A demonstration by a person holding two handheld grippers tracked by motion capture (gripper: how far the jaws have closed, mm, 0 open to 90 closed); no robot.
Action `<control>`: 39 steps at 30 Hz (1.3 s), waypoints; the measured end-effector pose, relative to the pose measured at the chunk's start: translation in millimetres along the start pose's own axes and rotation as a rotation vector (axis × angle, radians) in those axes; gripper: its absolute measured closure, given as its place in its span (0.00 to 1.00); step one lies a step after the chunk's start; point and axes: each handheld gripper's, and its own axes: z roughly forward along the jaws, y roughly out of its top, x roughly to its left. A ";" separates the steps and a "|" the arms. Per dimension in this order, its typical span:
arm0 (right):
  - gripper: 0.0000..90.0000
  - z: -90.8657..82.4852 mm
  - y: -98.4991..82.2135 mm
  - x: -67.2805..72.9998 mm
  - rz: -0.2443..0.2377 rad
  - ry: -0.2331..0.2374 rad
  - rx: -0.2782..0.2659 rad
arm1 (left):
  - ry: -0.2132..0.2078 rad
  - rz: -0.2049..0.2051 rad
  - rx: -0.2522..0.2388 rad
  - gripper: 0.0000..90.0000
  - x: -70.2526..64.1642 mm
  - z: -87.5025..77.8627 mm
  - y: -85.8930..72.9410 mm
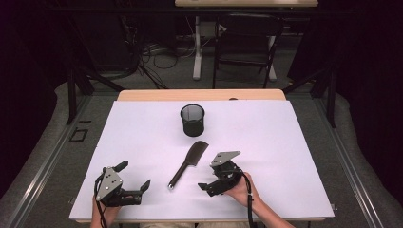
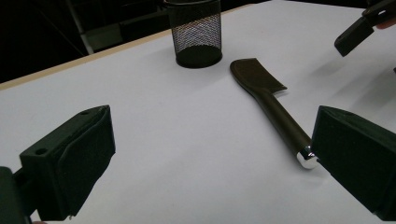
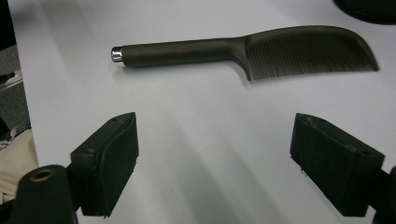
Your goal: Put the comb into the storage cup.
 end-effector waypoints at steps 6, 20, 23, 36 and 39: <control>0.09 -18.4 -14.3 -11.0 0.027 -0.037 -0.022 | -0.007 -0.009 0.026 0.00 -0.7 2.9 2.4; 0.01 -46.9 -40.4 -30.2 0.068 -0.120 -0.061 | -0.007 -0.006 0.146 0.00 -8.1 18.0 19.0; 0.01 -49.4 -43.1 -32.6 0.076 -0.126 -0.060 | -0.001 0.007 0.195 0.01 -11.2 22.5 22.9; 0.00 -64.8 -52.0 -37.7 0.072 -0.168 -0.104 | -0.053 0.021 0.324 0.00 -22.8 47.4 39.5; 0.00 -67.4 -54.4 -37.8 0.055 -0.179 -0.106 | -0.066 0.026 0.348 0.00 -25.3 52.9 42.9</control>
